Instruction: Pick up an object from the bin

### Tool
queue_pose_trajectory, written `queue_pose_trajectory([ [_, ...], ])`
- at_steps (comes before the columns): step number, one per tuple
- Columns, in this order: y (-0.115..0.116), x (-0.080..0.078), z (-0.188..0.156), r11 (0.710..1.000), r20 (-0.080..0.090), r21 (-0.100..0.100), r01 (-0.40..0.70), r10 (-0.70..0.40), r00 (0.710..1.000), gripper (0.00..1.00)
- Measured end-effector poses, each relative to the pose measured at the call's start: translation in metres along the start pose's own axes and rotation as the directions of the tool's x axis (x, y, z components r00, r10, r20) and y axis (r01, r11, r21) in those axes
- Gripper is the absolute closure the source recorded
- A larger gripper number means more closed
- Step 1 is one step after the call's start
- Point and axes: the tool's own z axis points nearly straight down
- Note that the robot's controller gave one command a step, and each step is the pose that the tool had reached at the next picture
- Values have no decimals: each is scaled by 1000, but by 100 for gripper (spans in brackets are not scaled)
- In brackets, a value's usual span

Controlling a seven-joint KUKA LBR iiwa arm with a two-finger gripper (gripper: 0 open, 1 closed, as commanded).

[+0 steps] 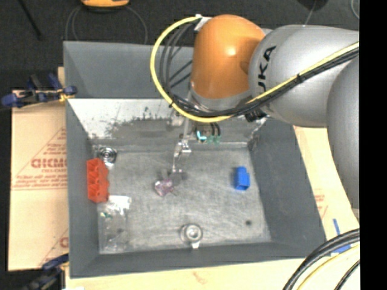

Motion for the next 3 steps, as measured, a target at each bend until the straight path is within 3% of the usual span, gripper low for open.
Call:
queue_pose_trajectory([
  [1,-33,59,140,951,17,5,310,-310,951,0],
  [2,-32,58,138,952,19,4,307,-307,952,100],
  [3,-28,71,-58,951,15,6,309,-309,951,100],
])
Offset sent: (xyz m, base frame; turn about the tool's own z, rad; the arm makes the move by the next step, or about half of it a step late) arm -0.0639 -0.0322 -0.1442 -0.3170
